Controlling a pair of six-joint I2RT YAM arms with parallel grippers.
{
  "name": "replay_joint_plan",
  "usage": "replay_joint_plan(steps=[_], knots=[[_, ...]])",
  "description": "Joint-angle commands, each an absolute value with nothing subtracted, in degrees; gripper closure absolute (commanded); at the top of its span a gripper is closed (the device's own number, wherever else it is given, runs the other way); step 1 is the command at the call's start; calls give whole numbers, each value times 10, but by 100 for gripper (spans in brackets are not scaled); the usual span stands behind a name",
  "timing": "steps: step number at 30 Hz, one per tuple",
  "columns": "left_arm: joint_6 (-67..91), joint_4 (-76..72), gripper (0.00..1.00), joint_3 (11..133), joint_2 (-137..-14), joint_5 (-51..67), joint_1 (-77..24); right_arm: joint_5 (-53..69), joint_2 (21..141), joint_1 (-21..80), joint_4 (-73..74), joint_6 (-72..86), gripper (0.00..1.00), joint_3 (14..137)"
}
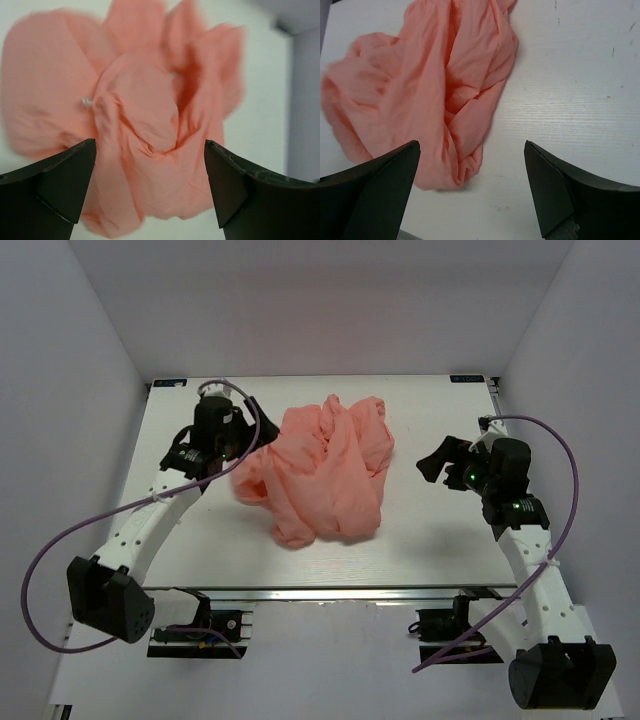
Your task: Zip up the jacket
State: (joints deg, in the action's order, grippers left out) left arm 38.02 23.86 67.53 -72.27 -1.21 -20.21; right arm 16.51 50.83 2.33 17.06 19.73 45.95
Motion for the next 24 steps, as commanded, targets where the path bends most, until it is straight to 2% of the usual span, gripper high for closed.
replay_joint_plan(steps=[1,5,9,13,17,19,21,24], knots=[[403,380,2,679,-741,-117,-202,150,533,34,185,186,11,477],[416,401,2,677,-755,-184,-200,89,564,100,194,175,11,486],[412,398,2,699,-787,-190,-188,-46,631,216,202,165,11,519],[396,378,2,739,-837,-184,-149,-79,716,236,202,161,11,588],[319,295,2,797,-917,-123,-116,-107,829,251,192,141,11,706],[251,236,2,827,-981,-49,-117,-113,870,255,177,127,11,749],[181,200,2,883,-1055,58,-117,-113,938,256,164,107,11,823],[134,228,2,1021,-1144,125,-120,-113,1035,256,152,90,11,935]])
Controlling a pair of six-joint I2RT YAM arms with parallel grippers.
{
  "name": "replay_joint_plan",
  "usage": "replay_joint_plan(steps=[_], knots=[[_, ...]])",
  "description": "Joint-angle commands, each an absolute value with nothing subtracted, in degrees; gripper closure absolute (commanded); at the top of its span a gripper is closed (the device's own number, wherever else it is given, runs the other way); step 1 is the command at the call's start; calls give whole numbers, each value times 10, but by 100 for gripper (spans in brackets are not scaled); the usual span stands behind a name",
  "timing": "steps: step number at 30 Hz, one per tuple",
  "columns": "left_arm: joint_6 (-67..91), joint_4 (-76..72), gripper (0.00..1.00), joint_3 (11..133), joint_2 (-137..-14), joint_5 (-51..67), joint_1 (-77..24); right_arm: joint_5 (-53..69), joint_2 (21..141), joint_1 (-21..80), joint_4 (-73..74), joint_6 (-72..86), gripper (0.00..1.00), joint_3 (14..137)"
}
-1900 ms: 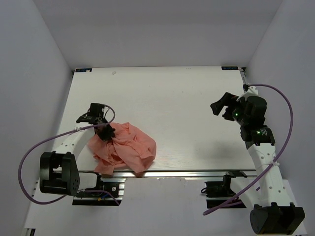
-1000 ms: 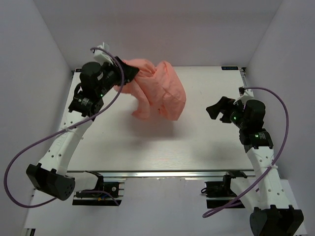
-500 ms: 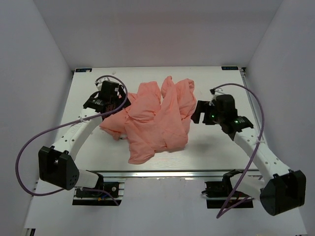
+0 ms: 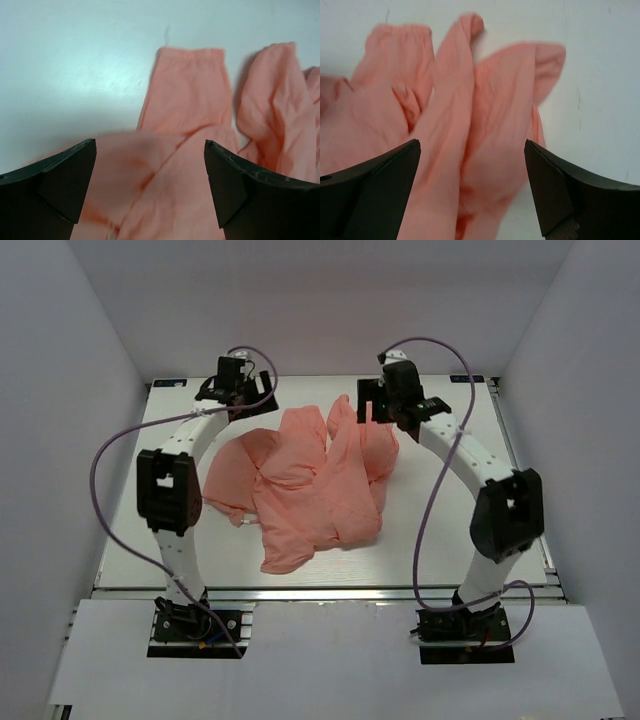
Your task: Zip up the jacket
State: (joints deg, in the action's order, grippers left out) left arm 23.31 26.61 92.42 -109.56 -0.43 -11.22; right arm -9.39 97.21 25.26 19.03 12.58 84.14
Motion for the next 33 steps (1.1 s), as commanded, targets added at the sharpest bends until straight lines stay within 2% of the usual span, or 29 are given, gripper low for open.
replay_joint_plan(steps=[1,3,7,14,17,18,19,20,21,22,27,33], knots=[[127,261,2,1060,-1174,135,-121,-115,1060,256,152,86,11,966],[106,292,2,1156,-1256,128,-134,-109,1145,258,184,82,11,1072],[92,309,2,1244,-1349,105,-159,-116,1251,260,209,98,13,1163],[93,293,2,1241,-1397,116,-183,-120,1314,260,202,119,18,1158],[92,276,3,1217,-1397,119,-190,-117,1303,261,184,114,45,1133],[93,268,16,1211,-1397,119,-192,-117,1299,260,174,109,63,1124],[95,265,30,1207,-1397,118,-194,-114,1296,260,157,105,70,1118],[103,262,46,1204,-1397,116,-194,-110,1289,260,153,102,87,1114],[112,261,71,1203,-1399,110,-194,-108,1285,260,152,98,97,1116],[121,263,100,1207,-1399,104,-194,-105,1275,260,152,89,100,1120],[129,188,100,1143,-1315,131,-194,-78,1214,259,123,43,100,1117],[154,77,100,1015,-1078,28,-194,-26,1067,258,51,3,100,1078]])
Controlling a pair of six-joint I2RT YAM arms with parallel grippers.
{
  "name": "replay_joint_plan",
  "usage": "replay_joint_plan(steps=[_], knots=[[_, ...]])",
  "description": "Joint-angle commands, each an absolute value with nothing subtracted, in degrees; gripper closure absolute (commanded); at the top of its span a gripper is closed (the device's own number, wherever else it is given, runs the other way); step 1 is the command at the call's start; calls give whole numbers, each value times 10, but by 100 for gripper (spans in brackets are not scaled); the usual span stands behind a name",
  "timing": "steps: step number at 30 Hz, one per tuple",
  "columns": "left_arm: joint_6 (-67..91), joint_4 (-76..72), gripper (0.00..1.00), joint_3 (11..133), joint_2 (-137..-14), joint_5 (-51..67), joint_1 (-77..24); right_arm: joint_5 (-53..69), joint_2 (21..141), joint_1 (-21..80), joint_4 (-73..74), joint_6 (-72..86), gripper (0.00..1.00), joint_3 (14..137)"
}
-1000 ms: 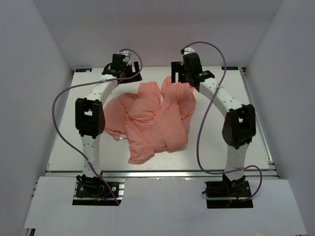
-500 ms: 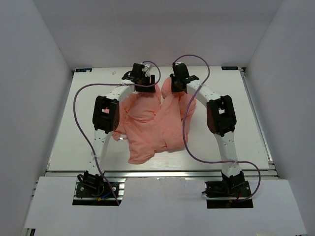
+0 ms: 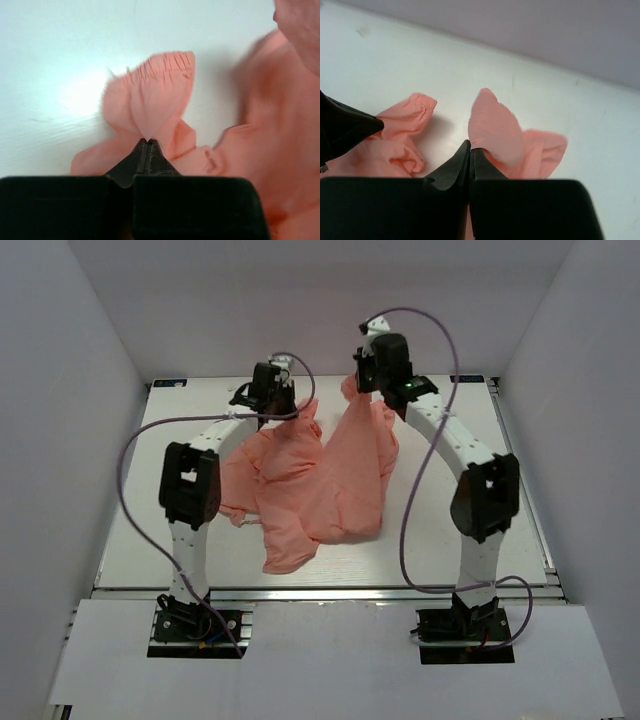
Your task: Zip up the jacket
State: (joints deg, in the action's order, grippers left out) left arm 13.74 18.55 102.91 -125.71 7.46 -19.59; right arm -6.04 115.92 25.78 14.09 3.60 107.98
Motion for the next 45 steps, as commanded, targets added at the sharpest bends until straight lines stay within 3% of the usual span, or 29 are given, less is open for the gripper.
replay_joint_plan(steps=[1,7,13,16,21,28,32,35,38,45], knots=[[158,72,100,1009,-1050,-1,-194,-19,1030,258,47,3,100,1078],[157,57,100,948,-827,-68,-194,32,871,258,6,-32,100,1043],[158,25,100,805,-606,-121,-194,4,696,258,-50,-35,100,896],[172,43,100,780,-540,-175,-194,-64,622,258,-57,-26,100,821],[186,76,100,726,-483,-263,-194,-287,551,258,-19,-11,100,712],[230,127,100,690,-539,-381,-194,-357,631,240,43,10,100,667],[240,139,100,684,-626,-432,-193,-257,728,167,62,38,100,713],[249,157,100,719,-720,-434,-185,-208,807,135,75,49,100,764],[293,195,100,755,-821,-412,-129,-280,878,122,95,69,100,793],[337,222,100,763,-889,-381,-55,-294,961,13,194,157,100,804]])
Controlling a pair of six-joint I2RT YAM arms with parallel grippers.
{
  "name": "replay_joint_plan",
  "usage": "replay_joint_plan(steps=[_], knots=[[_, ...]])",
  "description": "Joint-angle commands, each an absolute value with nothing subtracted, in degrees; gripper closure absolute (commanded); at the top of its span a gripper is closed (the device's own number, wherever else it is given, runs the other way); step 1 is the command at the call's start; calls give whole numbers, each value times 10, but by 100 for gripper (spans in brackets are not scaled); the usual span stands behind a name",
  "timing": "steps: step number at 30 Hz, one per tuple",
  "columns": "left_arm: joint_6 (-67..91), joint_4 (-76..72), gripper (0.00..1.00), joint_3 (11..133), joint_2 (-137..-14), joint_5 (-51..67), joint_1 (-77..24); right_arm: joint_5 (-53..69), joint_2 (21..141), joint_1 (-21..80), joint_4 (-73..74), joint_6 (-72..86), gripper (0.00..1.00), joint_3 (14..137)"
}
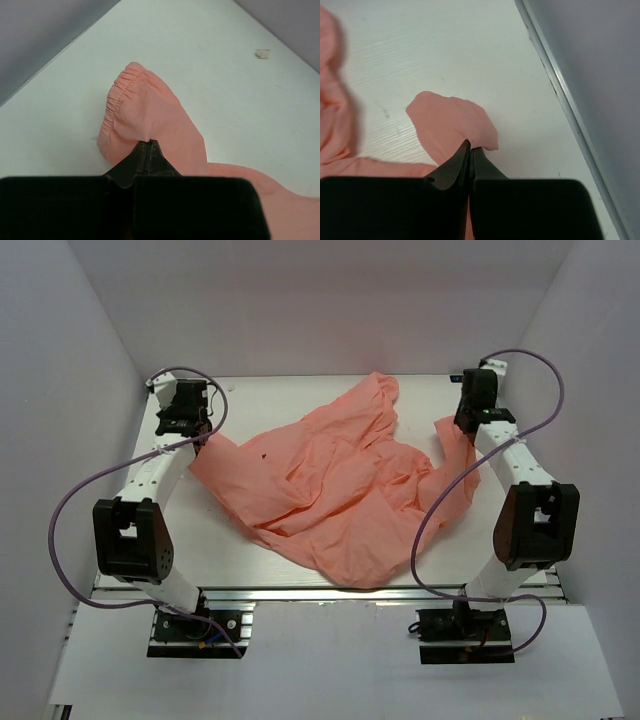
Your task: Zip up the jacket
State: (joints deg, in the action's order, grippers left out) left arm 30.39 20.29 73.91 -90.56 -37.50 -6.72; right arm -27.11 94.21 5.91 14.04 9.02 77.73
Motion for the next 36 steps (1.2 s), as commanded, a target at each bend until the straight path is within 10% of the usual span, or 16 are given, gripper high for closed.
replay_joint_plan(steps=[1,6,10,11,21,36], knots=[[351,245,100,767,-902,-383,-50,-287,965,6,206,170,100,802],[416,376,100,812,-932,-394,-32,-222,969,-32,246,210,100,763],[318,381,4,866,-956,-291,-33,-148,944,-30,249,186,33,758],[282,369,2,874,-961,-252,-33,-146,927,-29,247,169,12,758],[47,224,2,954,-995,219,-51,22,862,28,154,3,11,736],[-62,366,2,1296,-1401,101,-215,-52,1095,124,188,-11,11,845]])
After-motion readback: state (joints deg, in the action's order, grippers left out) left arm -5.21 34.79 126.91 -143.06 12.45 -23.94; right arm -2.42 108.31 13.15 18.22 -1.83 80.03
